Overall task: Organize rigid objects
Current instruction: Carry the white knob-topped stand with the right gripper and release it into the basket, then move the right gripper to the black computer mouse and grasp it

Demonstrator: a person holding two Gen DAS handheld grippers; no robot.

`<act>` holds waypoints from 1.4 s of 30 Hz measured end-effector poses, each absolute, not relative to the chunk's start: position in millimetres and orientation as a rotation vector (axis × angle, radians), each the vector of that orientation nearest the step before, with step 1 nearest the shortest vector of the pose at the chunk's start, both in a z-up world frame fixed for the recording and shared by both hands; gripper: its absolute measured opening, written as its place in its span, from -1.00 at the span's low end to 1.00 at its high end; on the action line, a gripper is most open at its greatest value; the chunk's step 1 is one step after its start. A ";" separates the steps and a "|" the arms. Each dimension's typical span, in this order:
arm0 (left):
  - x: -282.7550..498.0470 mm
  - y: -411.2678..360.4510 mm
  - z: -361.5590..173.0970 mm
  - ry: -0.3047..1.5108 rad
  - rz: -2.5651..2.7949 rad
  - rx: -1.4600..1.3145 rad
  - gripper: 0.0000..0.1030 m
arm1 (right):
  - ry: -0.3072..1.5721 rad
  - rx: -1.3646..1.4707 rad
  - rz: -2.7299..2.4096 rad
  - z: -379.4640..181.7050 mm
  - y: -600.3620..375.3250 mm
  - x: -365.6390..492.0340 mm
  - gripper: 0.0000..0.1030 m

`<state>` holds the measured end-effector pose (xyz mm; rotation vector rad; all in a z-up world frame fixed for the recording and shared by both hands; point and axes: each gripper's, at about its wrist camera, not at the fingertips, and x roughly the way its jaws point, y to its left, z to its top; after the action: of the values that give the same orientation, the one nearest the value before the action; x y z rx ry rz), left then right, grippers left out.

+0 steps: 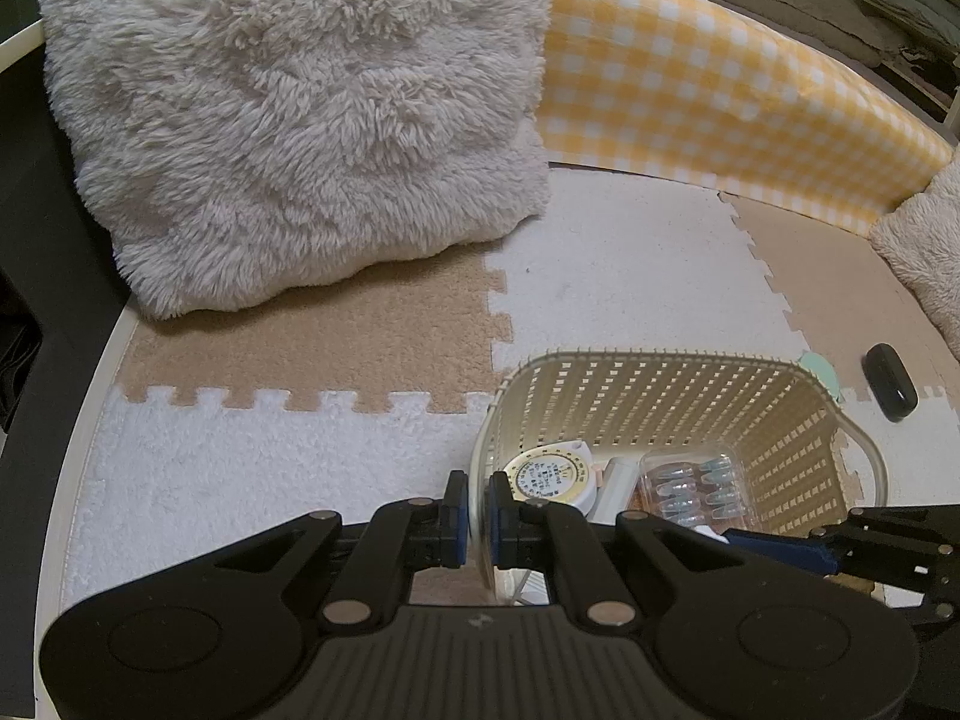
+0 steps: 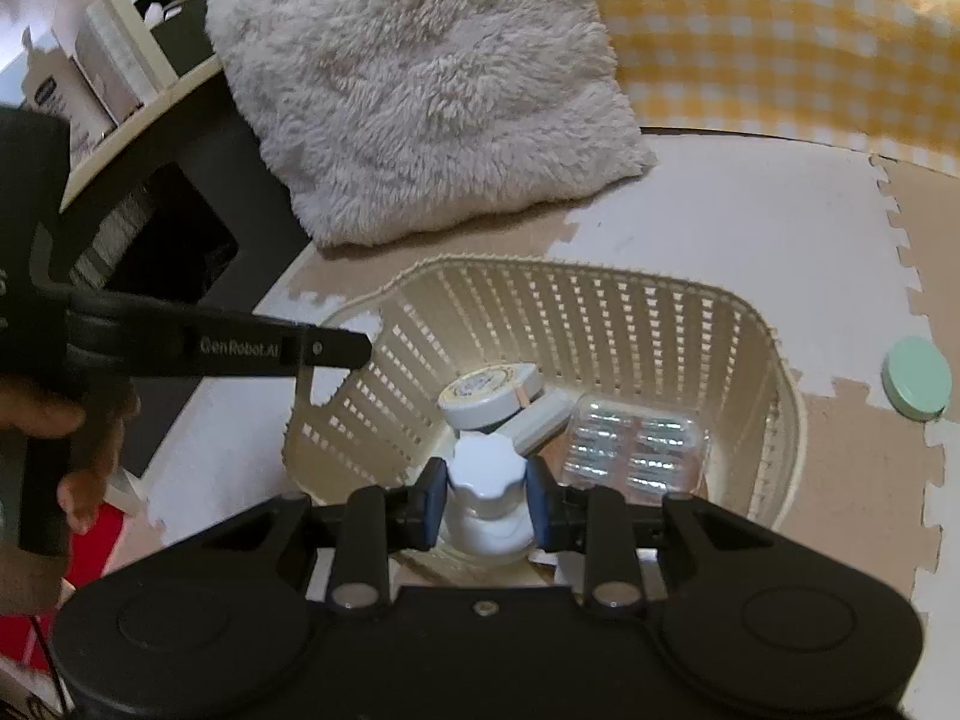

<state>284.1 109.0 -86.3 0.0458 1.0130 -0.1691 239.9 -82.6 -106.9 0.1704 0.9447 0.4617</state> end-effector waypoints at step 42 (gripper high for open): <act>283.7 108.6 -86.8 1.013 -0.169 0.048 -0.85 | 0.648 0.140 0.157 -26.6 -190.1 241.7 1.00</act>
<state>283.7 108.6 -86.8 0.0477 1.0129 -0.1692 241.7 -190.1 -26.6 0.1399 0.6476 0.1566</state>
